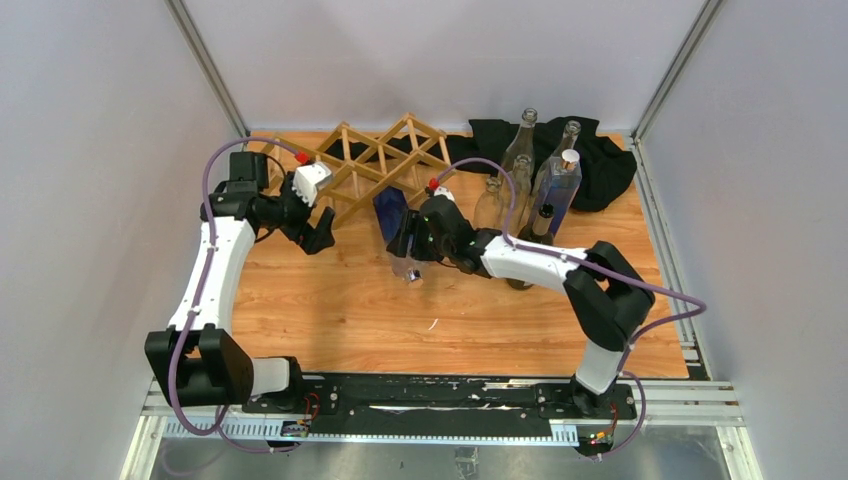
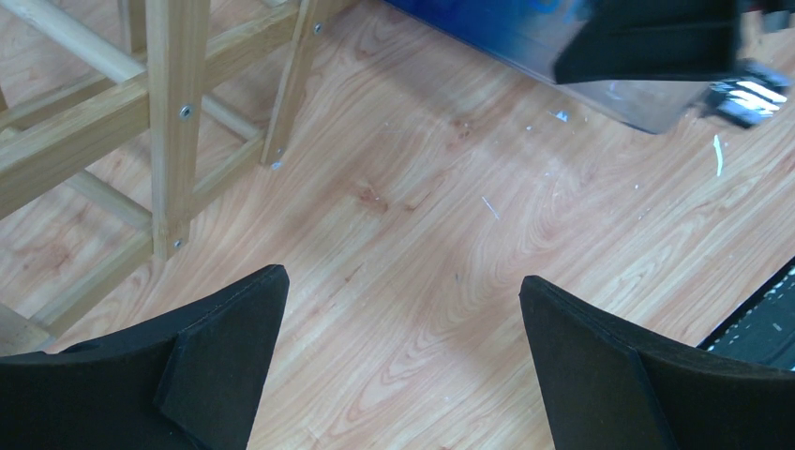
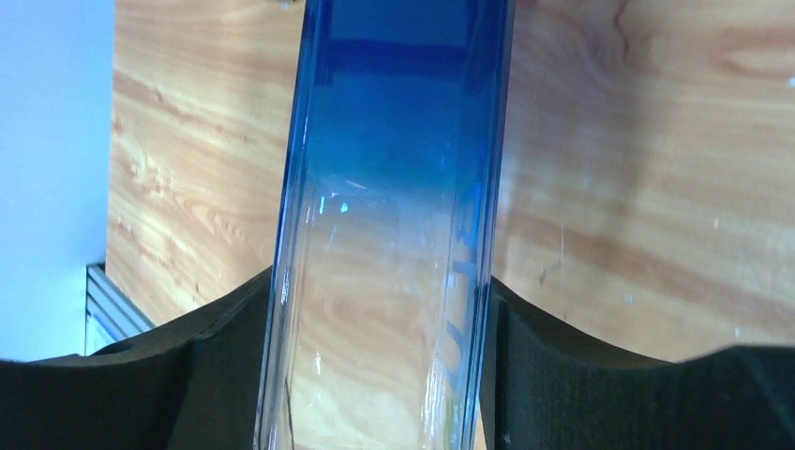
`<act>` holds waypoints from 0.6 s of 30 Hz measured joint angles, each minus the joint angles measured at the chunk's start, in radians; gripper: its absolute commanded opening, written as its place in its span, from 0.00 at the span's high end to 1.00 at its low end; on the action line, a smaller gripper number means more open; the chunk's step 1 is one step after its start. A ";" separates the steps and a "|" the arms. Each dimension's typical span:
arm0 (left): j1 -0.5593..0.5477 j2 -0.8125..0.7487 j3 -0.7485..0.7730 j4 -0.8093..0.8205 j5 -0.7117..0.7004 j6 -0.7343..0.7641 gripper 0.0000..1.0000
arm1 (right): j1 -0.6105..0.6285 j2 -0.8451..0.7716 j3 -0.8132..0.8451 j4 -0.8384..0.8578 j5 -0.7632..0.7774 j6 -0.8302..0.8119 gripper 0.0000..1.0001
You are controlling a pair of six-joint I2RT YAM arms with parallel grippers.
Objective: Take the wine bottle off the wine rack
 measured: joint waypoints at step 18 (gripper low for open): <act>-0.169 -0.033 -0.073 -0.003 -0.054 0.222 0.00 | 0.106 -0.103 0.047 -0.284 0.065 -0.068 1.00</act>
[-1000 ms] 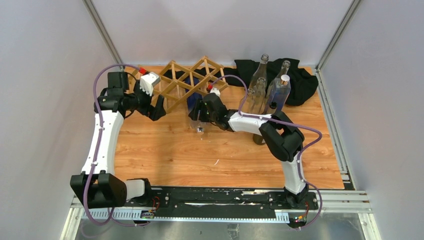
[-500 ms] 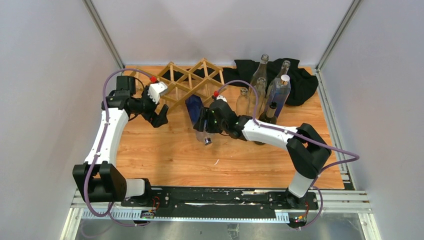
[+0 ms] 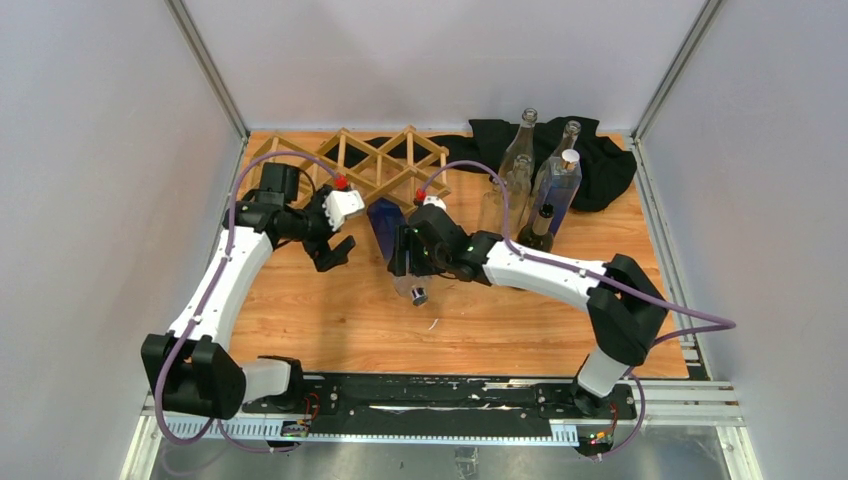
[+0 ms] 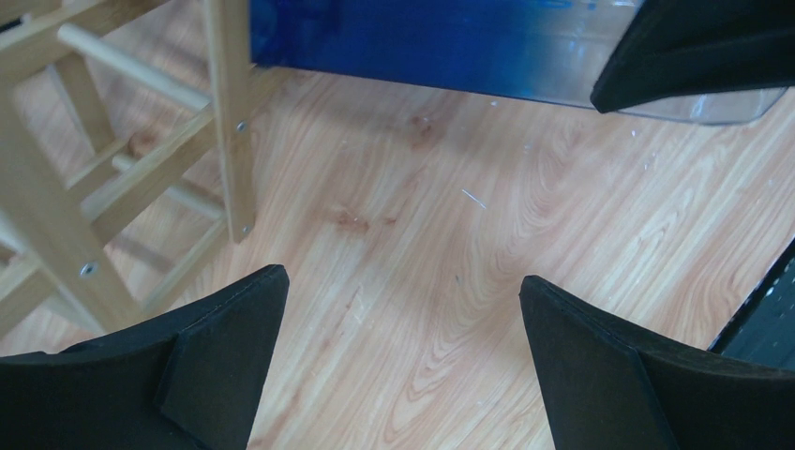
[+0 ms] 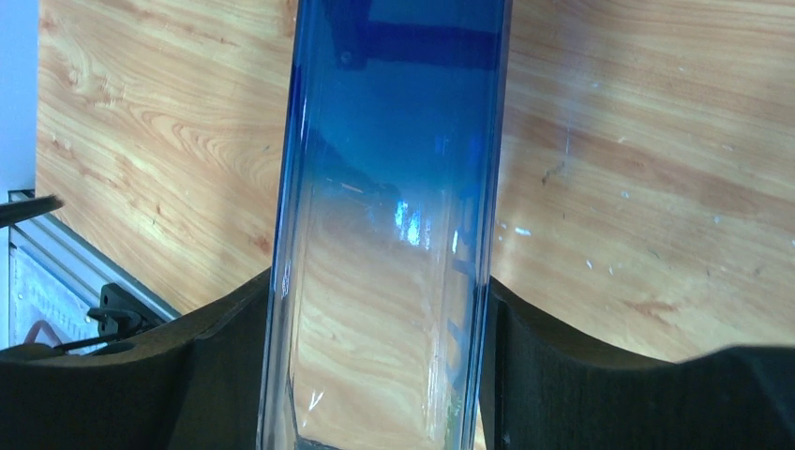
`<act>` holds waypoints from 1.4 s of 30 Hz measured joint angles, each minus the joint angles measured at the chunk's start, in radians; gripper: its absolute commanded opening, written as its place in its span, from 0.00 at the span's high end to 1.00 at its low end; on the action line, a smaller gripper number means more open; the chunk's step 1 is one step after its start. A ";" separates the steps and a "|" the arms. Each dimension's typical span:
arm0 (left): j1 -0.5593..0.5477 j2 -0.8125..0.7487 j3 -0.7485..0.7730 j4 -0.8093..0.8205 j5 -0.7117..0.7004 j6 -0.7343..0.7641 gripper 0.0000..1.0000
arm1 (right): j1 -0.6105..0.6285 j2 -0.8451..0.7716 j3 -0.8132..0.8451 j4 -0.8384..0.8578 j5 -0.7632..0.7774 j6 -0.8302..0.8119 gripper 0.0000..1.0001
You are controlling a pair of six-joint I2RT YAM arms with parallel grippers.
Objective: Take the wine bottle off the wine rack
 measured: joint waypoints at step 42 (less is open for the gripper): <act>-0.354 -0.359 -0.237 0.037 -0.089 0.473 0.33 | 0.016 -0.163 0.191 -0.359 -0.575 -0.048 0.84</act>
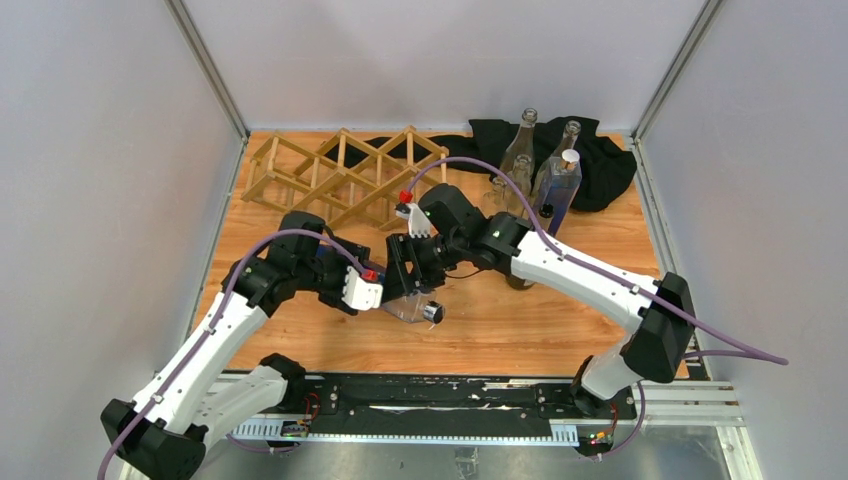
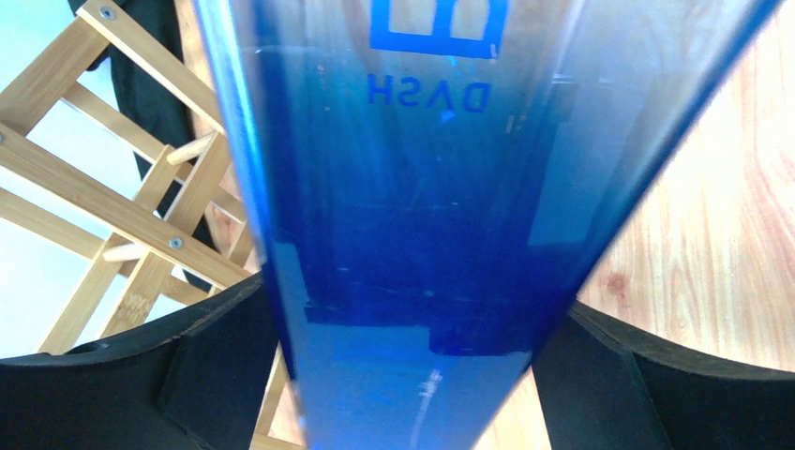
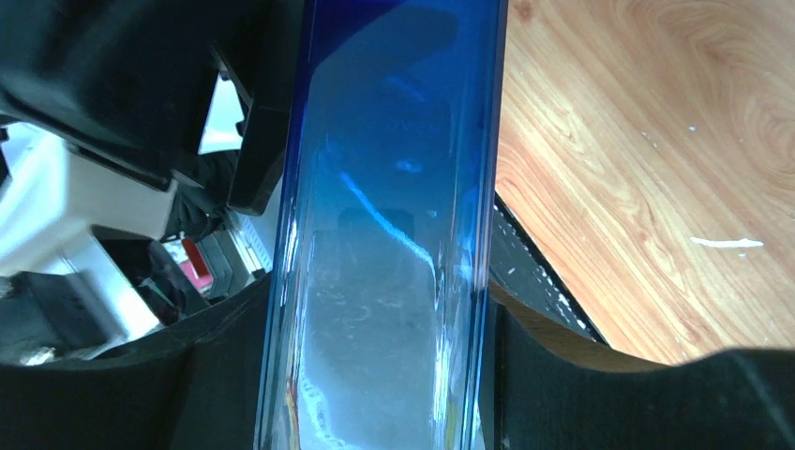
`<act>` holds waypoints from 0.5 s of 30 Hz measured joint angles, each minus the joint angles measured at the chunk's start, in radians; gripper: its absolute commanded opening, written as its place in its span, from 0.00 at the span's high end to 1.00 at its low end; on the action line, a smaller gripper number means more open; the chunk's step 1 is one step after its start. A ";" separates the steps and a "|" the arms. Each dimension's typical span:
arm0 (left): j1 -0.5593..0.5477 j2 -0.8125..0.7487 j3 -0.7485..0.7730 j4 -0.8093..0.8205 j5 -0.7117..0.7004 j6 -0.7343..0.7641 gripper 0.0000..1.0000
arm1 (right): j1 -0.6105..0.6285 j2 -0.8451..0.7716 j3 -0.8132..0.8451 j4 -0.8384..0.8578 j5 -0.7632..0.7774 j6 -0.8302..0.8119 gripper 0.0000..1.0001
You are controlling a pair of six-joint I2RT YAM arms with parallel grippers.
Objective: Take the wine bottle off the wine rack
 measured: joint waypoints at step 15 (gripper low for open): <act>-0.006 -0.035 -0.051 0.081 -0.022 -0.197 1.00 | -0.087 -0.047 -0.028 0.100 -0.076 0.016 0.11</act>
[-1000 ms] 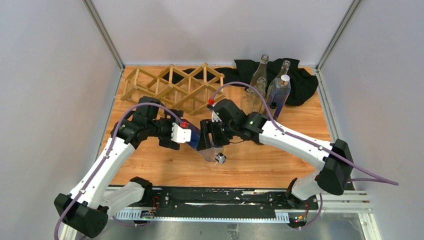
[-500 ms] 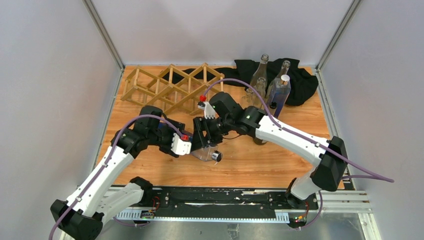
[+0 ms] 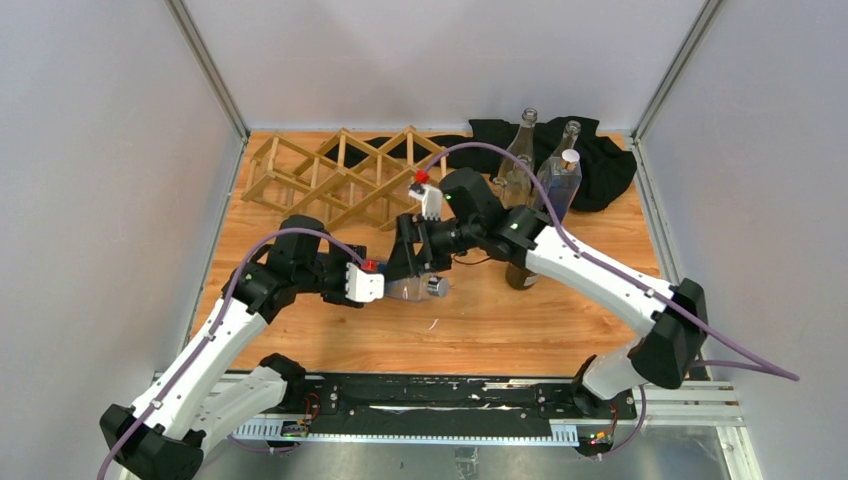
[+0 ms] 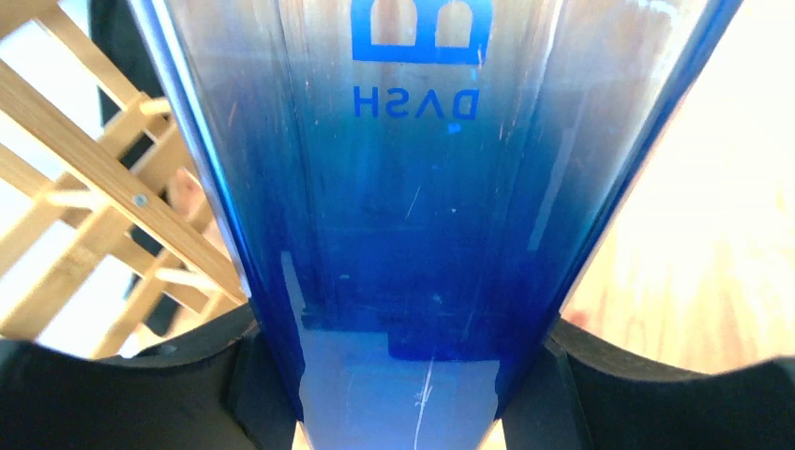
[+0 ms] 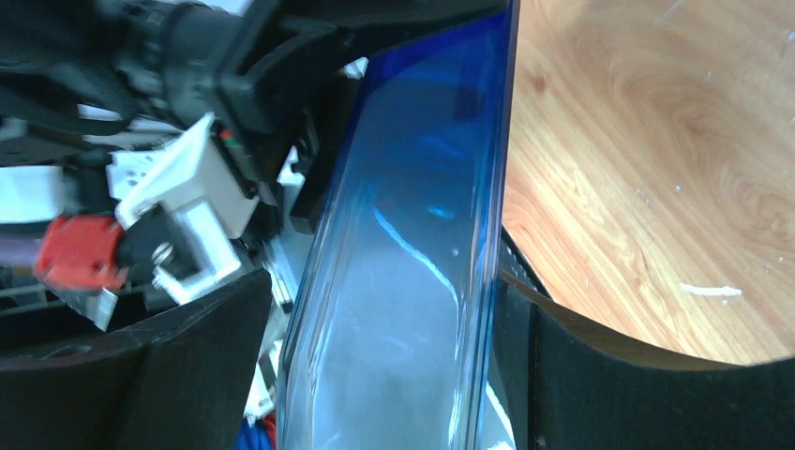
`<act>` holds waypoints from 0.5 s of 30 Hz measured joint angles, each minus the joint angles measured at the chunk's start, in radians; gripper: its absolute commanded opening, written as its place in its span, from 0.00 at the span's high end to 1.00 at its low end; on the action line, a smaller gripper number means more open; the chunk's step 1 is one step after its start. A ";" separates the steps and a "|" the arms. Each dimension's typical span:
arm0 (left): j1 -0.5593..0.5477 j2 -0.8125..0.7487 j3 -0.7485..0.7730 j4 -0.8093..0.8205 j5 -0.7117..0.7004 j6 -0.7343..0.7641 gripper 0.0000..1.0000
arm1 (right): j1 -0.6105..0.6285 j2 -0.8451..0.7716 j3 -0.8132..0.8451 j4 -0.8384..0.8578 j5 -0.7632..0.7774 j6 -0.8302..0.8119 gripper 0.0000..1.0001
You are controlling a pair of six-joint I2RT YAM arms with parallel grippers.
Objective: Take the wine bottle off the wine rack
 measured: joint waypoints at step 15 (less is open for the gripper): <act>0.062 0.071 0.053 0.095 0.242 -0.662 1.00 | -0.138 -0.306 -0.150 0.291 0.000 0.105 0.07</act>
